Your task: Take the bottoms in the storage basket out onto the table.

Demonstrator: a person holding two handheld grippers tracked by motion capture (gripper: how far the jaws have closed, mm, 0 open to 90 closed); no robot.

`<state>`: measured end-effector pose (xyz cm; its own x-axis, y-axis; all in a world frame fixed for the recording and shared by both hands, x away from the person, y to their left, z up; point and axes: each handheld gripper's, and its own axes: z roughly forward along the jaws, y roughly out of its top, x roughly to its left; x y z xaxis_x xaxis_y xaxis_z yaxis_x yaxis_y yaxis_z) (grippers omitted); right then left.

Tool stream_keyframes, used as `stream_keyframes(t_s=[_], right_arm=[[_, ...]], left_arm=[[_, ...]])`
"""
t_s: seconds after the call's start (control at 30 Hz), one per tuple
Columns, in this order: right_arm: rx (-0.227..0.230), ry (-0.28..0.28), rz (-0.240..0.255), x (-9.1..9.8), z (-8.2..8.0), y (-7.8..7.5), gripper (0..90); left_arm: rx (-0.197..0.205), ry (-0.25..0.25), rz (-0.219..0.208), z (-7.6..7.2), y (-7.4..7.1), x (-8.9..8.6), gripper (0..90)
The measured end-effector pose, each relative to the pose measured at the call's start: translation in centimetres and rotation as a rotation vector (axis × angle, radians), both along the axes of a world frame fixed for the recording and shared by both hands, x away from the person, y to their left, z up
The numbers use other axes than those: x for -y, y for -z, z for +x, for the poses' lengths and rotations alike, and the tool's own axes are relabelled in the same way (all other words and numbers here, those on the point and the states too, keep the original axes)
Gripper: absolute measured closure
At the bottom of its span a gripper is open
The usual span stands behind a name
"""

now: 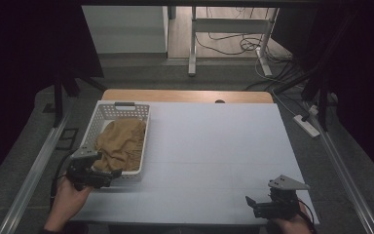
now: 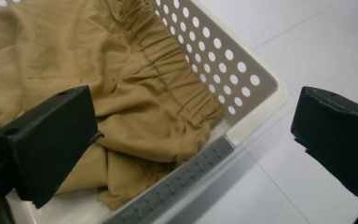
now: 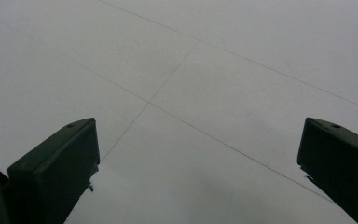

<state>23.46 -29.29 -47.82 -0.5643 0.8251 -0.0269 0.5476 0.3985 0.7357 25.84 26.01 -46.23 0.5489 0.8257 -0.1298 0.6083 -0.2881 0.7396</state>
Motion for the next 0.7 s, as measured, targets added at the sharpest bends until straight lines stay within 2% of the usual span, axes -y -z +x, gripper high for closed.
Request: stream_keyframes(t_s=[0.27,0.47,0.53,0.7], right_arm=[[-0.001,-0.001,-0.002,0.0,0.0,0.0,0.0],[-0.002,-0.002,-0.001,0.0,0.0,0.0,0.0],[-0.003,-0.002,-0.001,0.0,0.0,0.0,0.0],[-0.004,-0.003,-0.003,0.0,0.0,0.0,0.0]], left_arm=[[-0.019,0.032,-0.032,1.5,-0.1,-0.3,0.0],[-0.028,0.031,-0.013,2.6,-0.2,-0.3,0.0],[-0.018,0.024,-0.008,2.9,-0.1,-0.4,0.0],[-0.019,0.018,-0.01,3.6,-0.1,-0.3,0.0]])
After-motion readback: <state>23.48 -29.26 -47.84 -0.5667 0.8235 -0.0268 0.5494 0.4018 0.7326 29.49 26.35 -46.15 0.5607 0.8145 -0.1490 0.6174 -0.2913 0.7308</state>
